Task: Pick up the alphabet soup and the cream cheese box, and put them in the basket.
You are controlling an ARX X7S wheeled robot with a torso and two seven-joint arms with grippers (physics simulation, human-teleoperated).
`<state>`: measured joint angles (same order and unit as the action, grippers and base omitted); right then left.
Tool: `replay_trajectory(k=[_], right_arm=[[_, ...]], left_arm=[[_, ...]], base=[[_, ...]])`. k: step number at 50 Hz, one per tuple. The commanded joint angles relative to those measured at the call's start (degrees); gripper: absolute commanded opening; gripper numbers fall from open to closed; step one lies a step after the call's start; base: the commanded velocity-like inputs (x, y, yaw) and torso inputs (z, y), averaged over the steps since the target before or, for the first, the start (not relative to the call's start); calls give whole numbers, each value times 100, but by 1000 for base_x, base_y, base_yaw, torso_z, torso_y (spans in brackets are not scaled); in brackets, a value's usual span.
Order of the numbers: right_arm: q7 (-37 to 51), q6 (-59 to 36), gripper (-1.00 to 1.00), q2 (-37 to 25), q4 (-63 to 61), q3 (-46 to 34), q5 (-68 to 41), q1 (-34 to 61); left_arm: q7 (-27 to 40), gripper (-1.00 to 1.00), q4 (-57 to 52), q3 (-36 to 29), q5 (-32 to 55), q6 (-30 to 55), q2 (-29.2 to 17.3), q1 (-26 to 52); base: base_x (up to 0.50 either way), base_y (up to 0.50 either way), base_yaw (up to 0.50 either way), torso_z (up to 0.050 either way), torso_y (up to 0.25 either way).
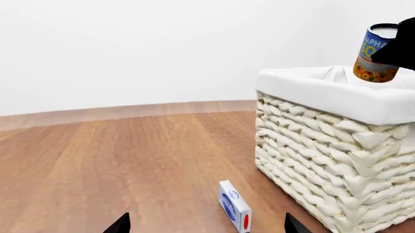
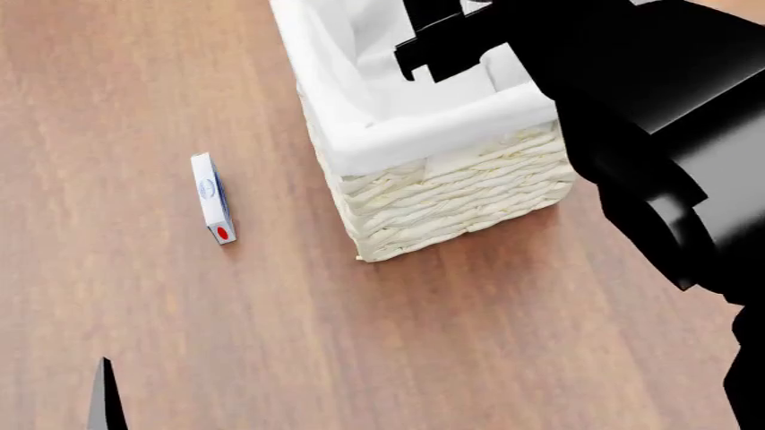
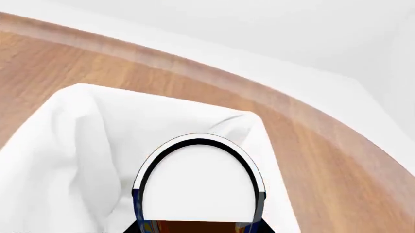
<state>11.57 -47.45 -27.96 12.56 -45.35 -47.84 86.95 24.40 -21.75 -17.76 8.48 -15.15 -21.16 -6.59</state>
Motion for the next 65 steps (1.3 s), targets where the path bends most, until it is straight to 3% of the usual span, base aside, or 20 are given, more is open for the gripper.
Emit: replay_trajectory(k=[1, 16, 61, 62, 65], right_arm=[[-205, 91, -100, 119, 173, -129, 376, 113], [-428, 387, -100, 432, 808, -315, 663, 258], [-410, 364, -100, 478, 432, -438, 692, 259], [-401, 350, 100, 481, 444, -430, 682, 255], [-403, 359, 100, 481, 450, -442, 696, 253]], left_arm=[[16, 100, -7, 2, 20, -5, -25, 3], [43, 100, 11, 8, 35, -28, -49, -1], [145, 100, -111, -29, 35, -5, -127, -64], [138, 100, -90, -36, 30, -36, -127, -70], [142, 100, -82, -29, 41, -41, -134, -64]], base=[[0, 0, 0, 0, 0], [0, 0, 0, 0, 1], [0, 0, 0, 0, 1], [0, 0, 0, 0, 10], [0, 0, 0, 0, 0]])
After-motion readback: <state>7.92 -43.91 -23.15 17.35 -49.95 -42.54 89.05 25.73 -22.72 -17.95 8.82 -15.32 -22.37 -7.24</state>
